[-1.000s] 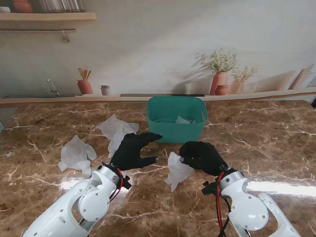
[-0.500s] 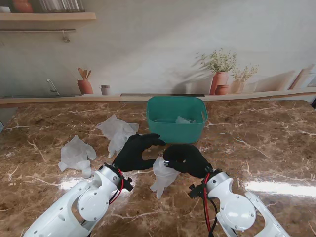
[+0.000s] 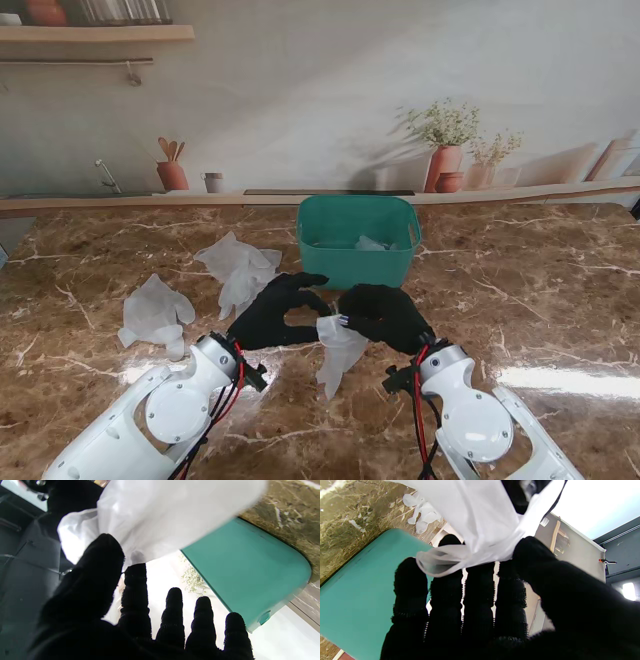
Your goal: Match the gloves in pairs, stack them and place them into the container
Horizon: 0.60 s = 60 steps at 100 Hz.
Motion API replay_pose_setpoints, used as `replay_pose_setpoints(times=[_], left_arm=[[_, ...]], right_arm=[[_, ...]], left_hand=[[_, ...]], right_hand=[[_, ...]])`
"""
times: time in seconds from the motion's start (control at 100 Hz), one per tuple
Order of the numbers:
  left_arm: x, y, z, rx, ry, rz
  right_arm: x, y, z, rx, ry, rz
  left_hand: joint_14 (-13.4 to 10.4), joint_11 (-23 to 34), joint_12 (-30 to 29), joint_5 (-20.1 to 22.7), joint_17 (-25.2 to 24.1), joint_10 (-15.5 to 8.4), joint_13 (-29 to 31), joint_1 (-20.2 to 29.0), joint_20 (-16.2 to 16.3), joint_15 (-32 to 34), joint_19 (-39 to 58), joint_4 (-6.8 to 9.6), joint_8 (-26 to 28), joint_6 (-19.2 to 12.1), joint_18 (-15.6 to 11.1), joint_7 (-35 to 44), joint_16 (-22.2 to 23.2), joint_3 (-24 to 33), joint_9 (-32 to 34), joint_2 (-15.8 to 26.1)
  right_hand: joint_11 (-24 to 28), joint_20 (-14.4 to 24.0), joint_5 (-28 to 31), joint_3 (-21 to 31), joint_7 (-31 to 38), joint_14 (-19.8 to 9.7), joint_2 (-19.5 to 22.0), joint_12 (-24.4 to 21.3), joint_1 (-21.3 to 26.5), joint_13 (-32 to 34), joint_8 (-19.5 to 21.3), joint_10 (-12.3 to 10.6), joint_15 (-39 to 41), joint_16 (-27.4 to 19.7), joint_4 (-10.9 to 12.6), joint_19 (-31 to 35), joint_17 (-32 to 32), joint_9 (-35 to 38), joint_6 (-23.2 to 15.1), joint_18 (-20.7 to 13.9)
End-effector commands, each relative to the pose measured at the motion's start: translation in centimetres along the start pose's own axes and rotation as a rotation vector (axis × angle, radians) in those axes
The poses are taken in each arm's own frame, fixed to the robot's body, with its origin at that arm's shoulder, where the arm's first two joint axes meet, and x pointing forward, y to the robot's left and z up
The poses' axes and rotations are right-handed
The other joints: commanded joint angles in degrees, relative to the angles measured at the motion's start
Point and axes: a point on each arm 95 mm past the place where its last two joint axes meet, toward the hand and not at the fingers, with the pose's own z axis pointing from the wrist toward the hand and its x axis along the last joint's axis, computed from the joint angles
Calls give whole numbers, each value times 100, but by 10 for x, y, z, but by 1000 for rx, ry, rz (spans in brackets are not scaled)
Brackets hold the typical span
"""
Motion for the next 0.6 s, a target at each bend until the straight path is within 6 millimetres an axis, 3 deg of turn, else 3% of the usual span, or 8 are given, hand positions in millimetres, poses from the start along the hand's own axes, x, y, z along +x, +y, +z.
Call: replay_pose_setpoints(times=[0.0, 0.14, 0.23, 0.41, 0.47, 0.52, 0.54, 0.59], left_arm=[[0, 4, -1, -3, 5, -5], [1, 5, 0, 10, 13, -44], [1, 3, 0, -2, 8, -51], [3, 2, 2, 16, -7, -86], [3, 1, 2, 19, -11, -96], [3, 1, 3, 22, -17, -104], [3, 1, 3, 25, -20, -105], [2, 0, 4, 40, -26, -103]], right_arm=[[-5, -4, -1, 14, -27, 1], [-9, -6, 0, 23, -48, -36], [-11, -8, 0, 31, -57, -51], [-14, -14, -2, 26, -57, -74], [-15, -16, -4, 21, -55, -60], [-17, -16, -6, 21, -52, -50], [-18, -15, -7, 23, -49, -44], [-19, -15, -8, 32, -44, -26]], left_hand=[[-295, -56, 4, 316, -29, -208, -271, 294, 47, -62, -199, 51, 65, -344, -289, 224, 29, -482, -47, 456], [-390, -31, 57, 473, -14, -262, -197, 1286, 34, -21, -193, 429, 676, -443, -377, 518, 142, -2298, 95, 1423], [-318, 92, 199, 173, -74, -246, 102, 1525, 379, 214, 18, 451, 1661, -422, -389, 604, 334, -2520, 423, 1863], [309, 857, 1062, 20, 545, -109, 2597, 1556, 1505, 1455, 1620, 519, 2757, -233, 284, 631, 1275, -2401, 3301, 1825], [474, 1094, 1357, -37, 818, -12, 3261, 1529, 1522, 1854, 2719, 516, 2728, -140, 612, 703, 1555, -2257, 3915, 1716], [551, 1255, 1548, -76, 875, 49, 3592, 1359, 1168, 2151, 3659, 448, 2608, -87, 668, 792, 1736, -1881, 4255, 1582], [567, 1296, 1607, -82, 885, 56, 3685, 971, 835, 2245, 4019, 278, 2553, -72, 691, 830, 1763, -1152, 4354, 1400], [560, 1377, 1683, -72, 963, 58, 3839, 680, 772, 2392, 4344, 149, 2507, -36, 706, 862, 1829, -595, 4525, 1237]], right_hand=[[117, -69, -11, 182, 241, -65, 100, 85, -56, 66, -11, -77, 136, 86, 180, 260, -8, 47, -105, -21], [130, -68, -17, 180, 238, -67, 89, 91, -52, 62, -18, -79, 148, 89, 183, 264, -8, 39, -100, -16], [134, -69, -21, 176, 224, -76, 76, 93, -56, 46, -32, -91, 144, 85, 187, 262, -13, 24, -129, -14], [-151, -171, -245, 9, 59, -42, 2, -208, -193, -52, -1205, -39, -218, -126, 204, 70, -85, -60, 22, -18], [-415, -232, -579, -74, -249, 4, 89, -466, -497, -202, -2230, 2, -538, -279, 283, -126, -200, -247, 314, -4], [-559, -220, -468, -252, -1190, 19, 327, -1071, -852, -295, -2137, 14, -738, -342, 504, -268, -278, -481, 507, 11], [-819, -202, -432, -557, -2136, -2, 556, -1375, -1203, -396, -1724, 44, -886, -369, 961, -385, -351, -739, 653, 11], [-1106, -204, -670, -1114, -2571, 5, 695, -1597, -1524, -551, -1813, 71, -1070, -418, 1004, -535, -482, -1030, 717, 13]])
